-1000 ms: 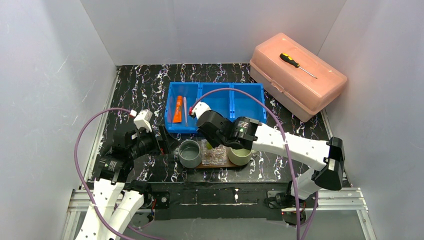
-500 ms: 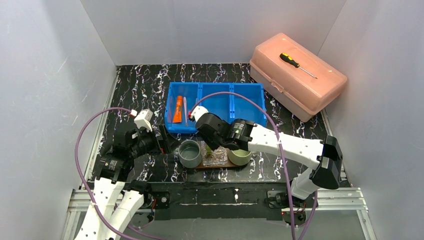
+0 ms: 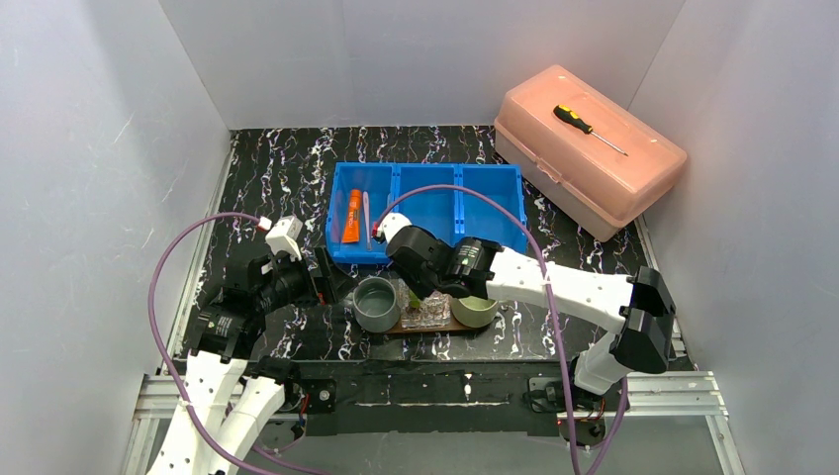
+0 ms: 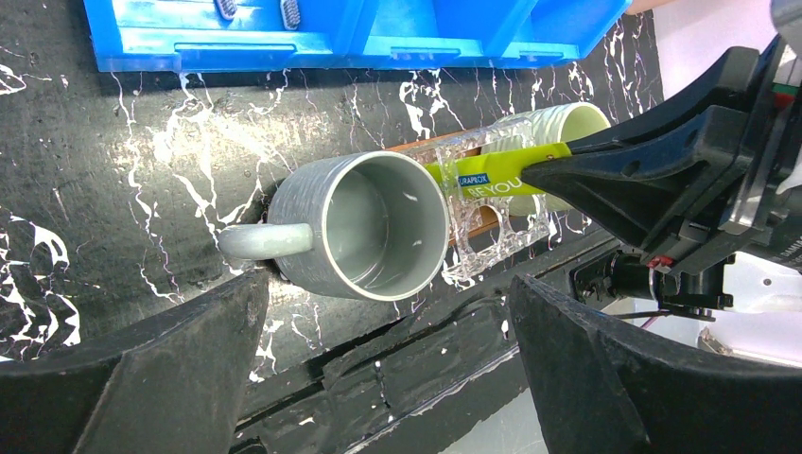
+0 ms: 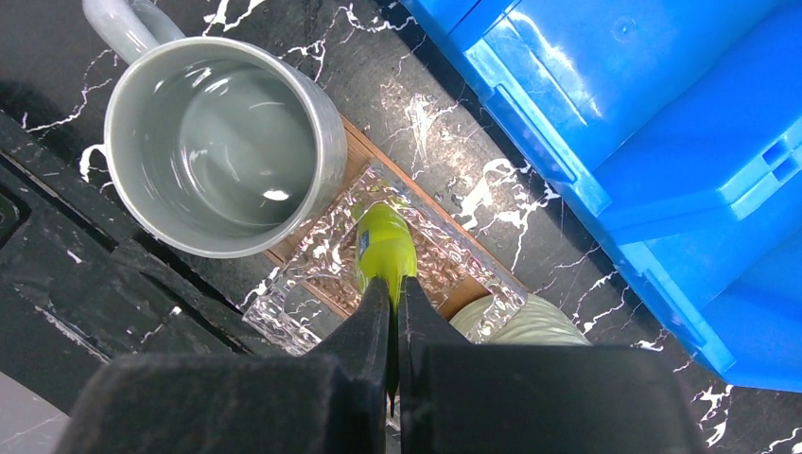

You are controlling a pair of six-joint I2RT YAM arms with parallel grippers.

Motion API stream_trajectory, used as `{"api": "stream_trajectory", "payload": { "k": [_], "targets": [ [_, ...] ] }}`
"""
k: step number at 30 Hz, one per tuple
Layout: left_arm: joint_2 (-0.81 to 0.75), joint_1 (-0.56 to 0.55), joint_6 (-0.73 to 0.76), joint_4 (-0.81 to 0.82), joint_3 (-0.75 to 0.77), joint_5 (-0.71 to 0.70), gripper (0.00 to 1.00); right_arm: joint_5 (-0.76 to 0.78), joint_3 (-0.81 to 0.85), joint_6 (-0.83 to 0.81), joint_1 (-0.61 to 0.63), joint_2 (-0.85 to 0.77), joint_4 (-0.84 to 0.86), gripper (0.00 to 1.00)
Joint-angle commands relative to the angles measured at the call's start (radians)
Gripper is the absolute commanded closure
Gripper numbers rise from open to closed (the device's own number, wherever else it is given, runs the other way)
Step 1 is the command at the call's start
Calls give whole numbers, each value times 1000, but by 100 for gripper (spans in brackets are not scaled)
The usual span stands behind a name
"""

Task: Prepare toiletry sets of a toothbrush and toothpaste on the tray

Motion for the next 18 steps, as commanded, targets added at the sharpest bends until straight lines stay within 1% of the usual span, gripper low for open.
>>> {"api": "stream_trajectory", "payload": {
  "k": [1, 9, 14, 18],
  "targets": [
    [5, 0, 15, 3, -6, 17, 2, -4, -7, 10, -4, 10, 45, 99],
    [7, 0, 15, 5, -6, 20, 2, -4, -11, 13, -8, 20, 45, 94],
    [10, 0, 15, 6, -7, 23, 2, -7, -8, 14, -9, 25, 47, 86],
    [10, 1, 14, 6, -7, 24, 2, -6, -2, 15, -9, 29, 46, 77]
  ]
}}
